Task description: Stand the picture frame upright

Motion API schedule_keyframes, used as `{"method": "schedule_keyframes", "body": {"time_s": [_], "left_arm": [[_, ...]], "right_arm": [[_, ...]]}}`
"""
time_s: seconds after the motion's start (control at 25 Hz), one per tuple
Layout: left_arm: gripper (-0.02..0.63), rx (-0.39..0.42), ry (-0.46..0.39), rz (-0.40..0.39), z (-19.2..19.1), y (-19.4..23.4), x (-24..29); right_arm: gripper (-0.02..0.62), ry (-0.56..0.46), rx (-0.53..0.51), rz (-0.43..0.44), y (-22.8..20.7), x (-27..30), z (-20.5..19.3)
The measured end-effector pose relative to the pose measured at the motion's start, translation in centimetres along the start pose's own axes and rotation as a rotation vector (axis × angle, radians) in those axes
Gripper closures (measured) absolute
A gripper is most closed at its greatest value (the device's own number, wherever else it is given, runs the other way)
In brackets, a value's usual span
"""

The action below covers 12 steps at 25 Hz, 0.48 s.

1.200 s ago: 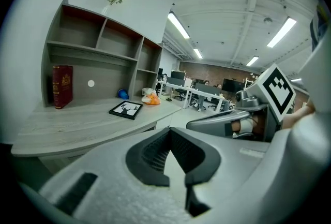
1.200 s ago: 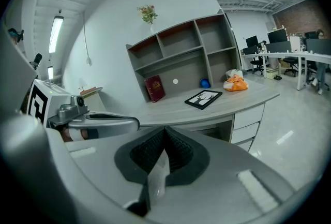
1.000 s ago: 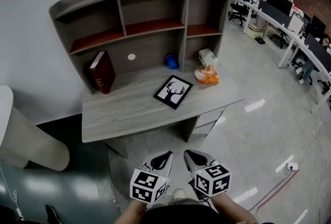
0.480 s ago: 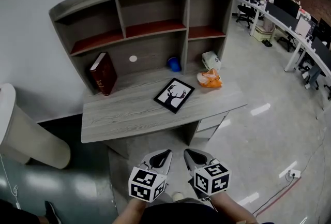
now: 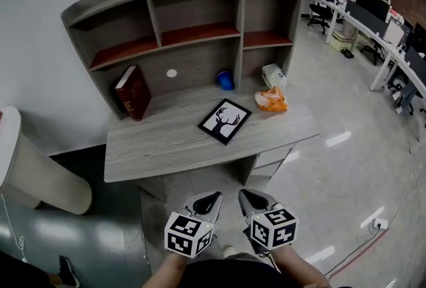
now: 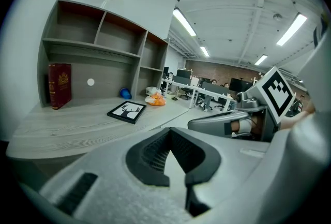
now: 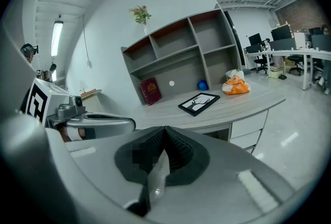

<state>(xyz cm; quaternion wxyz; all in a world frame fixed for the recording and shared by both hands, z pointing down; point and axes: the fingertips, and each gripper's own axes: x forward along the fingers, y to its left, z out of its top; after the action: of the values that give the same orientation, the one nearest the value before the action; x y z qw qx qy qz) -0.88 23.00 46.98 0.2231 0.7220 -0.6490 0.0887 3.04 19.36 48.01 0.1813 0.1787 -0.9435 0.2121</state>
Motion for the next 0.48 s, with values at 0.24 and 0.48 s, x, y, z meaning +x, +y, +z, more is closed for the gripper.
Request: {"method": "schedule_keyframes", "body": {"time_s": [0.24,0.48], "left_arm": [[0.611,0.024,0.015,-0.004,0.5,0.6,1.3],[0.611,0.049,0.024,-0.009,1.2,1.7,2.6]], "right_arm": [[0.597,0.004,0.006,-0.010,-0.8,0.7,0.3],[0.597,0.004,0.017,-0.023,-1.5,2.1,1.1]]}}
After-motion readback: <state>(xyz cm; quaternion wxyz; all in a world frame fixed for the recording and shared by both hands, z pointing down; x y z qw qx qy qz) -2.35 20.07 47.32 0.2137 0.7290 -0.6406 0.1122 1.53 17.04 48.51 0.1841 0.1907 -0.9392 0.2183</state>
